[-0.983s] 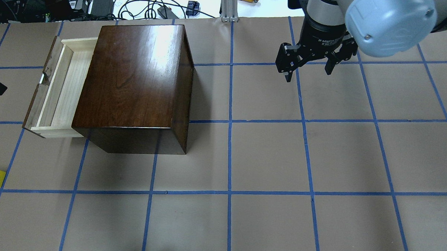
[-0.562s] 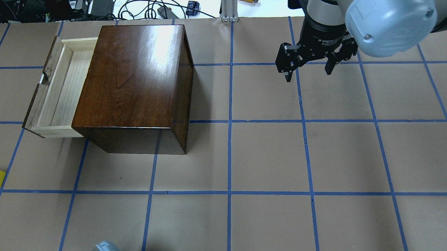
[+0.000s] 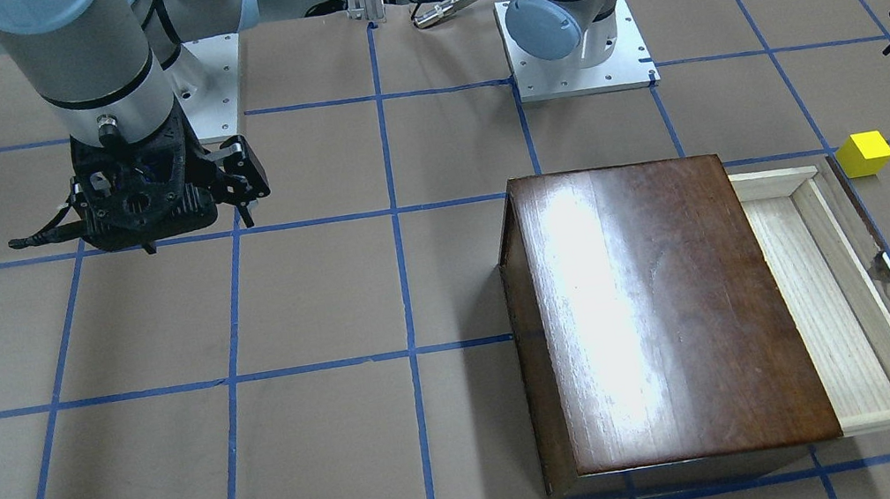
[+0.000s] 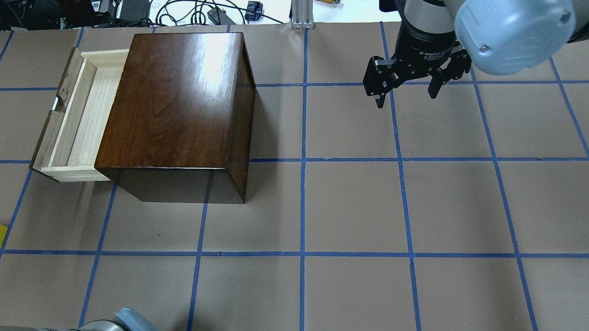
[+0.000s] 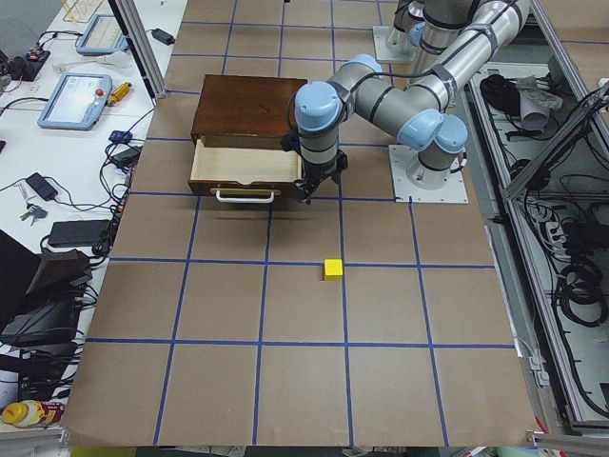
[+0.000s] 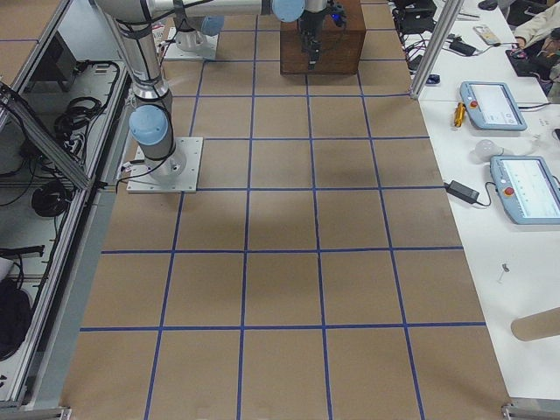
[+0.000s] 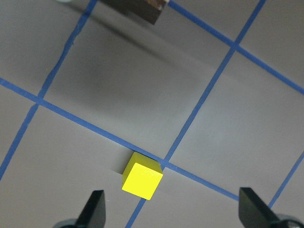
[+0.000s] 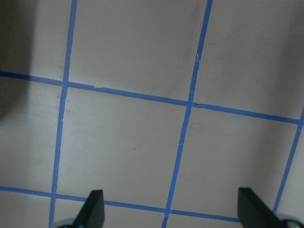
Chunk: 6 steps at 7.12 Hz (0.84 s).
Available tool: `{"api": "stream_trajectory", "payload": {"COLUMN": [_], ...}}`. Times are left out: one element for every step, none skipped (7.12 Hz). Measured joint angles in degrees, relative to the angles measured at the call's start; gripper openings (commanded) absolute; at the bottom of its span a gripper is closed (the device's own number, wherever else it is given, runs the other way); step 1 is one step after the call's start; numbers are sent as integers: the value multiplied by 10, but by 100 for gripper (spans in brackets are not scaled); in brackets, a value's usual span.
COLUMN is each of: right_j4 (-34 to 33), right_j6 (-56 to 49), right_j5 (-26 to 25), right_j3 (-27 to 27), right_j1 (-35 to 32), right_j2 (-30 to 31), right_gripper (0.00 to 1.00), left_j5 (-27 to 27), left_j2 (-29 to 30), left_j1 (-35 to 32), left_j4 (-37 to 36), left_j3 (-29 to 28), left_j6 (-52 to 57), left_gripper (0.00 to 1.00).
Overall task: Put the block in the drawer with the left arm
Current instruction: 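Move the left gripper down toward the yellow cube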
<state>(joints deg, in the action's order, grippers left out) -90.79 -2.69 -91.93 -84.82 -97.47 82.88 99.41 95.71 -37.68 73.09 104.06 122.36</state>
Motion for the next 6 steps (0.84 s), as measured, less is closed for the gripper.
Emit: {"api": "stream_trajectory", "payload": {"right_j4": [0,0,0,0,0,0], "right_j6": [0,0,0,0,0,0], "right_j5": [0,0,0,0,0,0], "right_j3": [0,0,0,0,0,0], "right_j1": [0,0,0,0,0,0], "right_j2": [0,0,0,0,0,0], "right_gripper": [100,100,100,100,100,100], "left_j5": [13,16,16,14,13,7], "left_j2": [19,37,51,61,68,73], "left_j1": [4,12,23,31,35,42], "left_j4": [-66,-113,-137,-161,-190,-216], "left_j3": [28,49,63,76,91,105], "left_j6": [61,107,137,160,181,198], "left_gripper": [100,100,100,100,100,100]}}
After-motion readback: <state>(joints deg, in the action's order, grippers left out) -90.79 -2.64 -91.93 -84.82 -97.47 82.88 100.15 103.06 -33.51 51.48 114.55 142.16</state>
